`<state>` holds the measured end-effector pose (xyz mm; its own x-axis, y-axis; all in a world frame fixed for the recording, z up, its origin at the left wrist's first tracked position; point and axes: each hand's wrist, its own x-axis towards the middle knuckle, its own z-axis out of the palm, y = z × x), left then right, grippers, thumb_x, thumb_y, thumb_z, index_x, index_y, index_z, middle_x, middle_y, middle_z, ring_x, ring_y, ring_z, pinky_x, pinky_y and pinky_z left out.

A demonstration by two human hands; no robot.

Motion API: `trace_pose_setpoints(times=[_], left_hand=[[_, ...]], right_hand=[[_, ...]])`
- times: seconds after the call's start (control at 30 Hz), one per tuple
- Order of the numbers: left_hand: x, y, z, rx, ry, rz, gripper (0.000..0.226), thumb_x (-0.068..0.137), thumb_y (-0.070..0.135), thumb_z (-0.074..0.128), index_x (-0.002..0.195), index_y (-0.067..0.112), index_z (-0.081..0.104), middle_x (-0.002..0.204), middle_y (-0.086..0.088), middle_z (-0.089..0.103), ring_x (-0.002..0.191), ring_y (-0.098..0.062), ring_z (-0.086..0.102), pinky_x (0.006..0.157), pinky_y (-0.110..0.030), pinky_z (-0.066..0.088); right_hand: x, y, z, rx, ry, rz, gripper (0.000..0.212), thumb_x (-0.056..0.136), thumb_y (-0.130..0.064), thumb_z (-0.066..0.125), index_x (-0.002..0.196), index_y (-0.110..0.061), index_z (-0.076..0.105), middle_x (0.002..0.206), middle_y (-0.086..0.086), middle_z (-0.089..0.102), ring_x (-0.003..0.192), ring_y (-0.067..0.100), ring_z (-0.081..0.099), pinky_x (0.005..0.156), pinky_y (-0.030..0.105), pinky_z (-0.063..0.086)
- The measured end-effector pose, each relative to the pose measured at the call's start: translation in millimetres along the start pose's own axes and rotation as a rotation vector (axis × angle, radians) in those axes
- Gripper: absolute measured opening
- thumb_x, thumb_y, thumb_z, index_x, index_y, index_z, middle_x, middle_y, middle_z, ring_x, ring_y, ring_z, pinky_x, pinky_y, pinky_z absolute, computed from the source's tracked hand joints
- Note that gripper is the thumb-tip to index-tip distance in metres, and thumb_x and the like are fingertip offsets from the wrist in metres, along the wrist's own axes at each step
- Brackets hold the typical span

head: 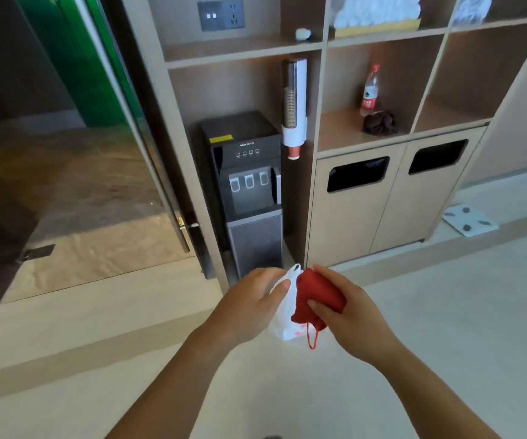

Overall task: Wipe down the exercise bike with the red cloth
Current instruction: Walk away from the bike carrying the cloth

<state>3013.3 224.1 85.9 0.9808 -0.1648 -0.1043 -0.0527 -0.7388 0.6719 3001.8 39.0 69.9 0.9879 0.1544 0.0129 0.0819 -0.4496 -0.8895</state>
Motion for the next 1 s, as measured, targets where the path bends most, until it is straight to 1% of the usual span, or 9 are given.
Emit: trace_pose_setpoints(times=[0.13, 0.27, 0.37, 0.43, 0.47, 0.57, 0.63, 0.83, 1.0], left_hand=[[90.9, 9.1, -18.2, -0.043, 0.056, 0.039, 0.038, 0.097, 0.046, 0.037, 0.131, 0.032, 0.048, 0.133, 0.012, 0.052, 0.117, -0.004, 0.048, 0.093, -0.02, 0.037], [195.5, 15.0, -23.1, -0.064, 0.061, 0.099, 0.037, 0.097, 0.046, 0.038, 0.129, 0.032, 0.051, 0.13, 0.014, 0.053, 0.118, -0.003, 0.048, 0.093, -0.02, 0.037], [279.8, 26.2, -27.2, -0.079, 0.027, 0.148, 0.037, 0.097, 0.046, 0.038, 0.129, 0.033, 0.051, 0.128, 0.016, 0.054, 0.113, 0.003, 0.047, 0.084, -0.01, 0.032], [333.9, 39.5, -28.6, -0.071, -0.001, 0.193, 0.039, 0.097, 0.047, 0.038, 0.131, 0.033, 0.049, 0.131, 0.016, 0.053, 0.115, 0.003, 0.046, 0.09, -0.013, 0.034], [360.2, 47.5, -28.9, -0.065, -0.01, 0.214, 0.04, 0.097, 0.048, 0.037, 0.132, 0.032, 0.049, 0.132, 0.015, 0.052, 0.117, 0.002, 0.046, 0.093, -0.017, 0.035], [427.4, 66.5, -23.8, -0.046, -0.049, 0.248, 0.04, 0.097, 0.045, 0.039, 0.133, 0.03, 0.048, 0.134, 0.012, 0.052, 0.121, -0.004, 0.047, 0.099, -0.025, 0.039], [460.1, 71.5, -18.4, -0.013, -0.084, 0.249, 0.042, 0.097, 0.046, 0.038, 0.135, 0.029, 0.047, 0.135, 0.011, 0.051, 0.123, -0.006, 0.047, 0.101, -0.028, 0.039], [552.3, 71.4, -5.3, 0.016, -0.055, 0.179, 0.042, 0.097, 0.048, 0.038, 0.134, 0.031, 0.046, 0.135, 0.015, 0.05, 0.116, 0.006, 0.042, 0.091, -0.015, 0.032], [620.7, 86.8, 17.8, -0.013, 0.064, 0.049, 0.038, 0.097, 0.044, 0.041, 0.131, 0.031, 0.049, 0.13, 0.014, 0.053, 0.11, 0.005, 0.045, 0.08, -0.008, 0.032]], right_hand=[[88.4, 7.1, -26.5, 0.021, 0.006, -0.047, 0.046, 0.086, -0.016, 0.065, 0.121, -0.042, 0.047, 0.115, -0.013, 0.056, 0.098, 0.004, 0.054, 0.068, 0.003, 0.045], [179.1, 18.0, -55.0, 0.008, 0.053, -0.062, 0.042, 0.086, -0.018, 0.064, 0.123, -0.033, 0.052, 0.115, -0.01, 0.059, 0.104, 0.014, 0.057, 0.082, 0.024, 0.054], [243.5, 28.3, -83.6, -0.019, 0.109, -0.029, 0.042, 0.087, -0.019, 0.064, 0.124, -0.032, 0.05, 0.115, -0.009, 0.058, 0.104, 0.015, 0.056, 0.081, 0.02, 0.053], [283.7, 36.1, -105.1, -0.042, 0.128, -0.019, 0.042, 0.087, -0.02, 0.064, 0.125, -0.033, 0.049, 0.114, -0.01, 0.057, 0.103, 0.013, 0.055, 0.076, 0.013, 0.051], [303.9, 39.1, -117.1, -0.043, 0.143, -0.011, 0.043, 0.087, -0.019, 0.063, 0.126, -0.032, 0.049, 0.115, -0.009, 0.056, 0.104, 0.014, 0.055, 0.077, 0.015, 0.052], [359.1, 52.0, -147.3, -0.008, 0.201, 0.029, 0.046, 0.087, -0.015, 0.063, 0.13, -0.026, 0.048, 0.12, 0.001, 0.057, 0.103, 0.025, 0.059, 0.083, 0.036, 0.056], [387.6, 64.1, -159.7, 0.012, 0.221, 0.052, 0.046, 0.087, -0.015, 0.063, 0.13, -0.025, 0.048, 0.118, 0.004, 0.058, 0.1, 0.029, 0.061, 0.083, 0.041, 0.056], [487.5, 105.2, -194.0, 0.063, 0.145, 0.019, 0.045, 0.086, -0.015, 0.064, 0.127, -0.027, 0.051, 0.114, 0.001, 0.06, 0.098, 0.022, 0.062, 0.079, 0.038, 0.058], [583.9, 136.0, -228.8, 0.064, -0.009, -0.075, 0.041, 0.086, -0.013, 0.064, 0.123, -0.027, 0.052, 0.105, -0.018, 0.055, 0.093, -0.001, 0.056, 0.073, 0.009, 0.051]])
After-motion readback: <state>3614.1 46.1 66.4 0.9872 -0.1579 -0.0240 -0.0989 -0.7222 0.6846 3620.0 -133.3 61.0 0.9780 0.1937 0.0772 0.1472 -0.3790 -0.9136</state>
